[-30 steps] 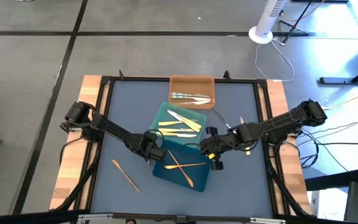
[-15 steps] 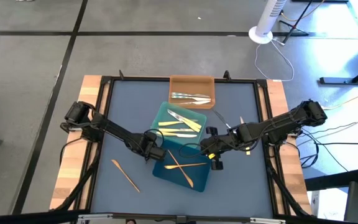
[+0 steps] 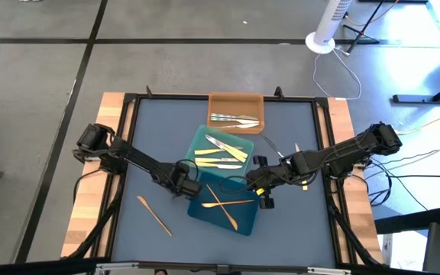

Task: Sort silverware by color (type)
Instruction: Put the golden knife into the blue bin

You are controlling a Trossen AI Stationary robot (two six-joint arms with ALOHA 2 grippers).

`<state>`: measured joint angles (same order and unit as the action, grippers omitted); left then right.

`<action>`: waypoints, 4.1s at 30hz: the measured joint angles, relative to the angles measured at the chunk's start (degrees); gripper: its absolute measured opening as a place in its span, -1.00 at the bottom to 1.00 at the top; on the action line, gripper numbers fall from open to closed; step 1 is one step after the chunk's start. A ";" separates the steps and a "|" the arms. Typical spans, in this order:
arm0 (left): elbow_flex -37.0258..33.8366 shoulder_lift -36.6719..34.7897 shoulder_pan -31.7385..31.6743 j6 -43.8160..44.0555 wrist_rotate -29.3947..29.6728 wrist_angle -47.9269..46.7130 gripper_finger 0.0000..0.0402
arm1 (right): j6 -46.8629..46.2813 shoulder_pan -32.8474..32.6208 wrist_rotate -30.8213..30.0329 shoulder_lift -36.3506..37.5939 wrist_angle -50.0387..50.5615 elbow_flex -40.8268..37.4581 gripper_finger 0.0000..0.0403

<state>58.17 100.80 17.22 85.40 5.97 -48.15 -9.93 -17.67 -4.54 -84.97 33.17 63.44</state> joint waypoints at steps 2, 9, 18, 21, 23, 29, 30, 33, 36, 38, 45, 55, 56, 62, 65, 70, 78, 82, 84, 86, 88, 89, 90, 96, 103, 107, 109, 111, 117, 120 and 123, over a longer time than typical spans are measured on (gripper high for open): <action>-0.02 -1.12 0.04 -0.44 -1.58 -1.03 -0.89 | 0.00 0.01 0.01 0.00 0.00 0.00 -0.58; 0.11 -2.30 0.49 -2.11 -6.16 -11.09 -0.90 | -0.03 0.00 -0.02 0.00 0.02 0.00 -0.58; 0.15 -2.41 1.96 -4.95 -7.60 -24.26 -0.90 | -0.03 -0.01 0.01 0.00 0.04 0.00 -0.58; 0.17 -2.46 2.50 -4.56 -4.66 -26.65 -0.90 | -0.13 -0.01 0.01 0.00 0.04 0.00 -0.58; 0.20 -2.47 2.82 -4.54 -2.44 -26.85 -0.90 | -0.16 0.00 0.01 0.00 0.04 0.00 -0.58; 2.48 -2.50 3.03 -4.50 2.98 -28.49 -0.90 | -0.22 0.00 0.01 0.00 0.12 0.00 -0.58; 3.43 -2.50 3.03 -4.50 3.75 -29.50 -0.90 | -0.23 0.02 0.01 0.00 0.14 0.00 -0.58; 7.07 -2.52 3.03 -4.46 6.38 -33.60 -0.90 | -0.25 0.01 0.01 0.00 0.15 0.00 -0.58; 11.56 -2.52 3.04 -4.46 9.16 -36.51 -0.90 | -0.25 0.00 0.01 0.00 0.15 0.00 -0.58; 14.72 -2.54 3.24 -4.84 11.93 -37.41 -0.90 | -0.25 -0.01 0.01 0.00 0.15 0.00 -0.58; 24.25 -2.61 5.01 -13.97 23.85 -30.91 -0.90 | -2.01 -0.01 0.01 0.00 3.45 0.00 -0.58; 25.51 -2.16 6.59 -39.39 26.43 -0.07 -0.90 | -9.87 0.00 0.01 1.48 11.44 0.00 -0.58; 25.49 -2.07 6.69 -40.64 26.26 1.56 -0.90 | -10.06 -0.01 0.07 2.11 11.78 0.00 -0.58; 25.46 -0.57 7.24 -45.19 25.30 7.66 -0.90 | -11.04 -0.01 2.25 6.95 14.03 0.02 -0.58; 25.45 1.27 7.59 -47.40 23.62 9.33 -0.90 | -11.02 -0.01 2.01 9.36 15.76 0.02 -0.58; 25.46 5.41 7.70 -50.07 18.72 11.25 -0.90 | -11.06 0.02 -0.89 12.98 18.07 0.04 -0.58; 25.46 11.73 7.62 -51.49 12.24 11.35 -0.90 | -11.04 0.06 -4.85 15.95 20.46 0.04 -0.58; 25.44 13.70 7.32 -53.27 9.99 11.38 -0.90 | -11.04 0.06 -5.98 16.04 20.70 0.03 -0.58; 25.44 14.44 7.05 -53.67 9.31 11.38 -0.90 | -11.04 0.06 -6.00 16.02 20.65 0.02 -0.58; 25.46 15.15 6.67 -53.81 9.28 11.36 -0.90 | -11.04 0.06 -5.99 16.03 20.65 0.03 -0.58; 25.45 15.82 6.15 -54.12 9.25 11.41 -0.90 | -11.04 0.06 -5.98 16.02 20.62 0.03 -0.58; 25.44 16.04 5.91 -54.24 9.22 11.48 -0.90 | -11.04 0.06 -5.99 16.02 20.63 0.04 -0.58; 25.44 16.21 5.73 -54.47 9.10 11.34 -0.90 | -11.04 0.06 -6.00 16.02 20.63 0.04 -0.58; 25.41 17.55 4.36 -54.57 5.96 11.67 -0.90 | -11.04 0.06 -6.53 16.02 20.95 0.03 -0.58; 25.42 18.08 4.14 -54.61 6.28 11.69 -0.90 | -11.04 0.06 -6.53 15.98 20.96 0.02 -0.58; 25.42 18.09 4.16 -54.61 6.38 11.70 -0.90 | -11.04 0.06 -6.55 15.98 20.96 0.02 -0.58; 25.42 18.09 4.14 -54.61 6.37 11.68 -0.90 | -11.04 0.06 -6.55 15.98 20.95 0.02 -0.58; 25.42 18.09 4.14 -54.61 6.37 11.68 -0.87 | -11.04 0.06 -6.55 15.98 20.95 0.02 -0.58; 25.42 18.09 4.14 -54.61 6.37 11.68 -0.66 | -11.04 0.06 -6.57 15.98 20.96 0.02 -0.58; 25.42 18.08 4.14 -54.61 6.35 11.68 -0.55 | -11.04 0.06 -6.59 15.98 20.94 0.02 -0.58; 25.42 18.09 4.14 -54.61 6.37 11.70 -0.47 | -11.04 0.06 -6.59 15.98 20.94 0.02 -0.58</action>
<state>83.59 118.89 21.37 30.79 12.34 -36.45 -20.97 -17.61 -11.14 -68.99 54.11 63.46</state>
